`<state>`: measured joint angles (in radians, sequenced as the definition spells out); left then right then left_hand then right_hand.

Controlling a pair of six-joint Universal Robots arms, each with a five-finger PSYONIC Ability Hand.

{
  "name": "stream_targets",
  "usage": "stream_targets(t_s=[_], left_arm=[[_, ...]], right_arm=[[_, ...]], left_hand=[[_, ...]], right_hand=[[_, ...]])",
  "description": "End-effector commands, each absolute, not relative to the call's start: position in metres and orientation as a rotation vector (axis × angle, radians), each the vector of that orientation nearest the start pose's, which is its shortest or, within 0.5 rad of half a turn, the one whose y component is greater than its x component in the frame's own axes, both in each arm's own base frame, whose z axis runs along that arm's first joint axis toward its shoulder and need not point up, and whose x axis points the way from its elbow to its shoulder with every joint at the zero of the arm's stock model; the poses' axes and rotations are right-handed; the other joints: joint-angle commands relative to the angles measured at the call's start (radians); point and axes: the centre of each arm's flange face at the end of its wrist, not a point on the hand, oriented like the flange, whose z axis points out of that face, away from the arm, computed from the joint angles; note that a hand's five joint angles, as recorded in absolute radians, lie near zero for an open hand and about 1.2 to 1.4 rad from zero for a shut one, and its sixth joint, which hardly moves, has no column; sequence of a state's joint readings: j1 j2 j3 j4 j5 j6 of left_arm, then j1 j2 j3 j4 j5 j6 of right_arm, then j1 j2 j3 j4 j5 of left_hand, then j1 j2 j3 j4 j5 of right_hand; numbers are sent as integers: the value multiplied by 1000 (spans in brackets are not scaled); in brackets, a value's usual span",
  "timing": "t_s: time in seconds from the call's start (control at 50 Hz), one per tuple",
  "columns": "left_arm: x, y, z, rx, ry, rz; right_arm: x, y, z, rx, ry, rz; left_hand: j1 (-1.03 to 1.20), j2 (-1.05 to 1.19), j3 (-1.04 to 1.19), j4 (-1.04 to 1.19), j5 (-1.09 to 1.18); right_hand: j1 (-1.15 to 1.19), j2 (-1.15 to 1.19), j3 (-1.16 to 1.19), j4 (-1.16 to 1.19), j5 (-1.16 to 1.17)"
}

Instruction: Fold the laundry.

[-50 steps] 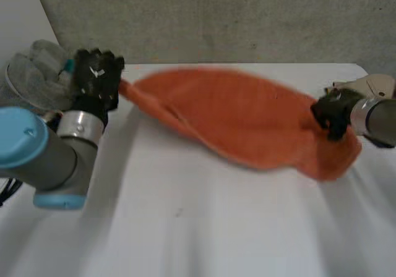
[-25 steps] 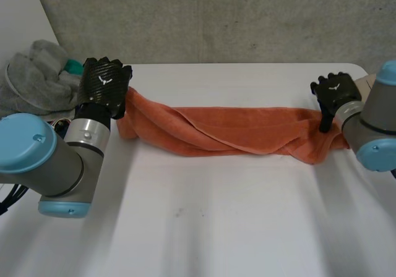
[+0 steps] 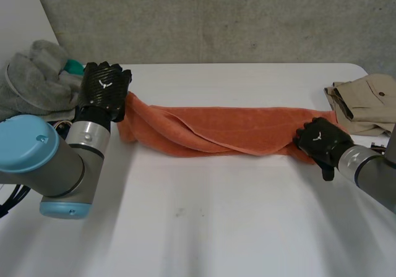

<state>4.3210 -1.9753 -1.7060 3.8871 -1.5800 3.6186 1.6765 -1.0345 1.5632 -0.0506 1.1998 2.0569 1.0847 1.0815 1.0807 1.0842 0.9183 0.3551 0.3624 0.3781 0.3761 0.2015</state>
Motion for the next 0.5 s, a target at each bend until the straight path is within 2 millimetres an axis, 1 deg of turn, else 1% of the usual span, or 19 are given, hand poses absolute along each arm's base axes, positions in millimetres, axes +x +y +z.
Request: stream_targets(t_s=[0.02, 0.14, 0.16, 0.22, 0.24, 0.26, 0.3, 0.36, 0.38, 0.4, 0.42, 0.44, 0.48, 0.5], left_arm=[[-266, -309, 201, 800, 1762, -2378], [-267, -308, 201, 802, 1762, -2378], [-267, -308, 201, 802, 1762, -2378], [-267, -308, 201, 801, 1764, -2376], [-266, -308, 200, 801, 1766, -2375], [-267, -307, 200, 804, 1767, -2374], [-267, -307, 199, 803, 1771, -2371], [-267, -305, 198, 813, 1774, -2364], [-266, -304, 199, 815, 1779, -2356], [-266, -303, 200, 818, 1782, -2352], [-266, -302, 200, 820, 1786, -2348], [-265, -299, 205, 825, 1793, -2340], [-262, -296, 214, 824, 1794, -2335], [-260, -294, 219, 823, 1795, -2333]], right_arm=[[199, -349, 116, -1940, 2101, -1877], [202, -364, 106, -1944, 2045, -1998], [202, -368, 102, -1948, 2034, -2021], [203, -374, 99, -1937, 2021, -2057], [204, -377, 98, -1933, 2011, -2079], [204, -378, 97, -1931, 2011, -2081], [204, -379, 100, -1913, 2010, -2090], [203, -378, 102, -1832, 2045, -2080], [199, -380, 111, -1724, 2086, -2084], [196, -380, 120, -1652, 2103, -2094], [194, -381, 133, -1573, 2115, -2111], [190, -381, 169, -1401, 2114, -2163], [183, -377, 204, -1245, 2121, -2188], [176, -371, 232, -1131, 2138, -2177]], left_hand=[[136, 139, 140, 136, 128], [136, 139, 140, 136, 128], [136, 139, 140, 136, 128], [136, 139, 140, 136, 128], [136, 139, 140, 136, 128], [136, 139, 140, 136, 128], [136, 139, 140, 136, 128], [139, 142, 143, 139, 131], [142, 145, 146, 142, 133], [145, 148, 149, 145, 136], [148, 151, 152, 148, 139], [153, 157, 157, 154, 145], [156, 160, 160, 157, 148], [156, 160, 160, 157, 148]], right_hand=[[176, 169, 153, 155, 155], [361, 353, 338, 340, 340], [466, 458, 443, 445, 445], [704, 696, 681, 683, 683], [923, 915, 900, 902, 902], [1040, 1033, 1017, 1019, 1019], [1041, 1034, 1018, 1020, 1020], [1041, 1034, 1018, 1020, 1020], [1041, 1034, 1018, 1020, 1020], [1041, 1034, 1018, 1020, 1020], [1041, 1034, 1018, 1020, 1020], [1041, 1034, 1018, 1020, 1020], [1041, 1034, 1018, 1020, 1020], [1041, 1034, 1018, 1020, 1020]])
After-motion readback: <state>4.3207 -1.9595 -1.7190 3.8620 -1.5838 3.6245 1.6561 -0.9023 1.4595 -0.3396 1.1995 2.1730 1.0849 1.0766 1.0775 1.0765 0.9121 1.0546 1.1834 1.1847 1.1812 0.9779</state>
